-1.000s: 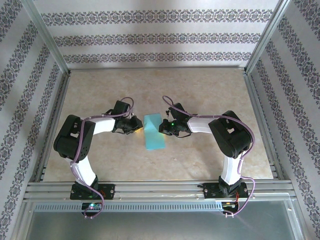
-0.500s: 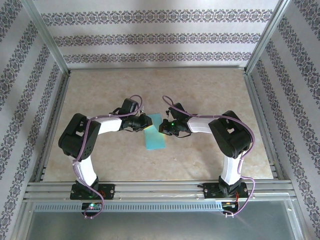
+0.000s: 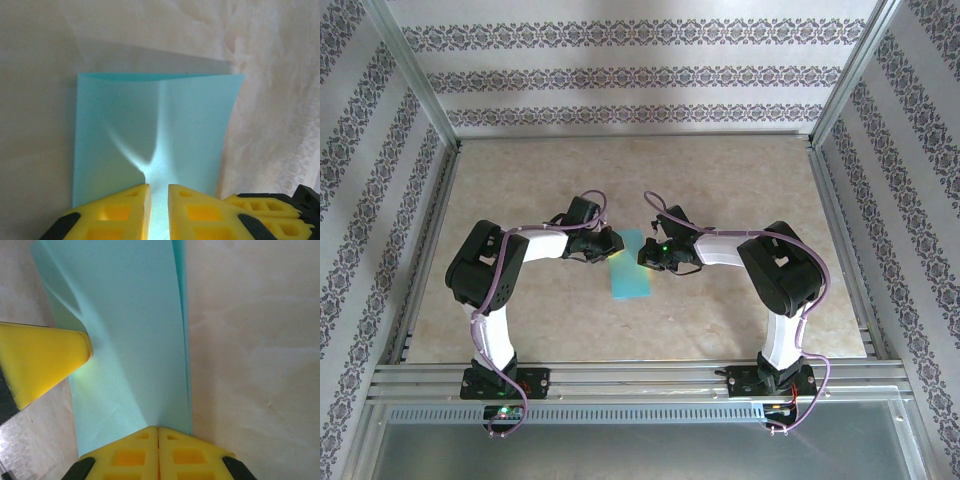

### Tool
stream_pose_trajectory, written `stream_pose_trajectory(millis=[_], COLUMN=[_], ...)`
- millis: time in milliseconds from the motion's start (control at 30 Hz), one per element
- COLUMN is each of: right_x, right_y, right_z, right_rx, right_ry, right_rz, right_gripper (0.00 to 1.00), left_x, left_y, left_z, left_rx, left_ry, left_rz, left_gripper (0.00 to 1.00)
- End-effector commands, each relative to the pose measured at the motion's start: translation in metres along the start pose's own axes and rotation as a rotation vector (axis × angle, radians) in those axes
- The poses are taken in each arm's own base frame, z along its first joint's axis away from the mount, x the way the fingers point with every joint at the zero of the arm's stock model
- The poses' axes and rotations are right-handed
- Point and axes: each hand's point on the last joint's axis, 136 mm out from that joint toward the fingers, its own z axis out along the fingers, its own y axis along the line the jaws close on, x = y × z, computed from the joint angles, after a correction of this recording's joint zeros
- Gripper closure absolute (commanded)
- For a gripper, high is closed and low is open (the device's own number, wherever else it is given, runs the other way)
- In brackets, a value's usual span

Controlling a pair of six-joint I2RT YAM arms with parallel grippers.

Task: Fold a paper plane with a square sheet of paper (pick it up from the middle)
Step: First fold the square sheet of paper in half at the center of the table, then rotate the square sheet of paper at the center of the table.

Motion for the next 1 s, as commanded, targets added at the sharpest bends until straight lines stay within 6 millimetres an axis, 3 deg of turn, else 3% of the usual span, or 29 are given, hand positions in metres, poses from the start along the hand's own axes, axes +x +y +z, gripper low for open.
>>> stream_pose_trajectory(millis=[0,100,233,333,433,733,967], right_x=[0.077,0.077,0.076,0.076,0.077,0.079,0.080], right_y=[-0.154,-0.154,-0.152,-0.151,-0.152,-0.153,-0.153], right_z=[-0.011,-0.010,-0.010,-0.009,-0.007,-0.007,-0.007], right_rx=[0.570,0.565,0.556,0.554,0.556,0.557,0.551], right_ry=[0.195,0.196,0.196,0.196,0.200,0.202,0.201], right_rz=[0.147,0.148,0.149,0.149,0.151,0.154,0.160], right_gripper=[0.92,0.92,0.92,0.92,0.92,0.92,0.92], left_x=[-0.026,-0.037,-0.045,-0.042,-0.036,-0.036,-0.050], left_y=[0.050,0.044,0.009,-0.021,-0.033,-0.011,0.039], left_z=[-0.019,-0.028,-0.036,-0.033,-0.021,0.006,-0.001], left_rx=[-0.179,-0.157,-0.051,0.044,0.079,0.032,-0.154], left_ry=[-0.100,-0.118,-0.121,-0.139,-0.142,-0.128,-0.192], left_rz=[-0.055,-0.040,0.016,0.063,0.069,0.004,-0.086], left_gripper=[0.82,0.82,0.82,0.82,0.82,0.82,0.83])
